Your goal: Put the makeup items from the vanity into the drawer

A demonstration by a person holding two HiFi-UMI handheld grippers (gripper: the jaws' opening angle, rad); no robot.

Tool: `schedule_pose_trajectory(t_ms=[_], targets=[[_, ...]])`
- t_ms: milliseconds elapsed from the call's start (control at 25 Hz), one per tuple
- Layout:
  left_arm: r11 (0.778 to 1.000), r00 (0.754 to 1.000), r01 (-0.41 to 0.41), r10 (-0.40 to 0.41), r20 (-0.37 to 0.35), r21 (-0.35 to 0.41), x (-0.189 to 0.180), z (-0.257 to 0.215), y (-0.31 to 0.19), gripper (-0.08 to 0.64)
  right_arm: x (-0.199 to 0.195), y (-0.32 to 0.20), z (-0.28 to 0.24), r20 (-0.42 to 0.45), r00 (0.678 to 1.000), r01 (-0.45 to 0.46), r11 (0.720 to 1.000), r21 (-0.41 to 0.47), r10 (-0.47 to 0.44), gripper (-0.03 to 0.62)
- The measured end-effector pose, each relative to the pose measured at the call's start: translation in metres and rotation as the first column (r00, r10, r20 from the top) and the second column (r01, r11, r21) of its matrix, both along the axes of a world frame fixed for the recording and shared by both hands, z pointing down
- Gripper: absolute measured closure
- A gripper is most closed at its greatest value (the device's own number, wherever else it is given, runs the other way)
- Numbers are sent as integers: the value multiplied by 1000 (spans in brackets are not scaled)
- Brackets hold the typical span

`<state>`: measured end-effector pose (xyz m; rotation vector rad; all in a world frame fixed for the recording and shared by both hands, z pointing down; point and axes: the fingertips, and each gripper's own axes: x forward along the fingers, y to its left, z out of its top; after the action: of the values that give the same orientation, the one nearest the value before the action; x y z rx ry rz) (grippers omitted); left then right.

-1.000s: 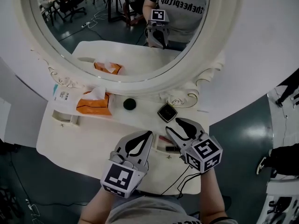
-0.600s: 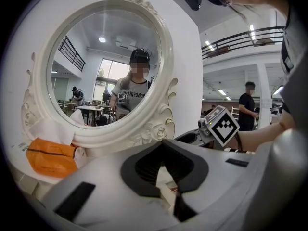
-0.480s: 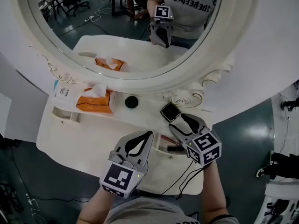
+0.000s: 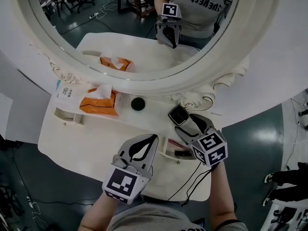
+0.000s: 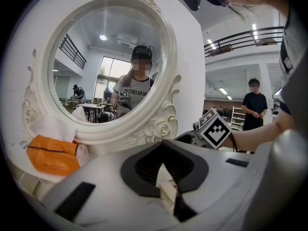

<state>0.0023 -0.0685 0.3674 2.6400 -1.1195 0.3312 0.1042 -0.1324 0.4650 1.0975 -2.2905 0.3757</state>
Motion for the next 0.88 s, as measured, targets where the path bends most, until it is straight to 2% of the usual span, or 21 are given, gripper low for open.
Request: schedule_pose_trajectory(t_ms=[80, 280, 880], targets=[[1000, 1000, -6, 6, 9, 26, -2, 0, -2, 522, 1, -2, 2, -9, 1000, -7, 1000, -2, 7, 268], [1000, 1000, 9, -9, -3, -17, -5, 4, -2, 522, 3, -7, 10, -20, 1000, -18, 1000, -20, 18, 262], [1000, 1000, 20, -20, -2, -18, -10, 6, -11, 522, -1, -14, 25, -50, 999, -9, 998, -56, 7, 256]])
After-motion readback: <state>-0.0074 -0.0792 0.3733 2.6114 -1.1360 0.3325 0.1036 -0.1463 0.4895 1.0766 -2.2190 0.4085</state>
